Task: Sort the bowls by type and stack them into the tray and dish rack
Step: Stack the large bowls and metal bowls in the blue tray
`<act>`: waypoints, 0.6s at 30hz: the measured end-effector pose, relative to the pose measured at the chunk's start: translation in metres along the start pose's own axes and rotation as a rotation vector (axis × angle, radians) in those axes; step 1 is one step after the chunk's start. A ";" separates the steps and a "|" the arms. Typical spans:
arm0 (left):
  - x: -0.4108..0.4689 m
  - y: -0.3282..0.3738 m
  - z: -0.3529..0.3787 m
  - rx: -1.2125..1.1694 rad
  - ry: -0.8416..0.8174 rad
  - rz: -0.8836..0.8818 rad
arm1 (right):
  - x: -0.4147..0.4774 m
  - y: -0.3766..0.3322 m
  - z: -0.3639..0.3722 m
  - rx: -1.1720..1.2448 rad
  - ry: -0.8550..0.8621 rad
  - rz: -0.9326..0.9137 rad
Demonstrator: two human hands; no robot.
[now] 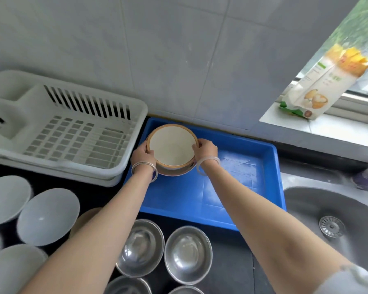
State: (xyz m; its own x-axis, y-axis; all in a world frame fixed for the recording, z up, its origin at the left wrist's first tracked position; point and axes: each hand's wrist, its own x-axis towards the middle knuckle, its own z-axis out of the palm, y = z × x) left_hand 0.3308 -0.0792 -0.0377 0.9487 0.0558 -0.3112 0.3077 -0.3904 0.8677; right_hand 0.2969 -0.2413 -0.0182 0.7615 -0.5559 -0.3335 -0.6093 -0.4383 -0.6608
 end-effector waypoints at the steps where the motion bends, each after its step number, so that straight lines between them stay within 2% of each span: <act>1: 0.000 -0.001 0.000 0.007 -0.002 0.005 | -0.001 0.001 0.002 -0.001 -0.001 -0.009; 11: -0.017 0.003 -0.009 0.062 -0.069 0.023 | -0.020 0.008 -0.002 0.208 -0.022 -0.016; 14: -0.035 0.001 -0.014 0.004 -0.105 0.010 | -0.033 0.015 -0.009 0.272 -0.036 0.008; 18: -0.075 -0.004 -0.025 -0.072 -0.150 -0.036 | -0.066 0.031 -0.025 0.259 -0.060 -0.064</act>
State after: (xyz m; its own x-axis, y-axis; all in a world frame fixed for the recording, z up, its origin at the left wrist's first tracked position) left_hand 0.2602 -0.0587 -0.0078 0.9171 -0.0714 -0.3923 0.3508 -0.3232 0.8789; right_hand 0.2224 -0.2365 0.0002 0.8129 -0.4870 -0.3195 -0.4887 -0.2718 -0.8290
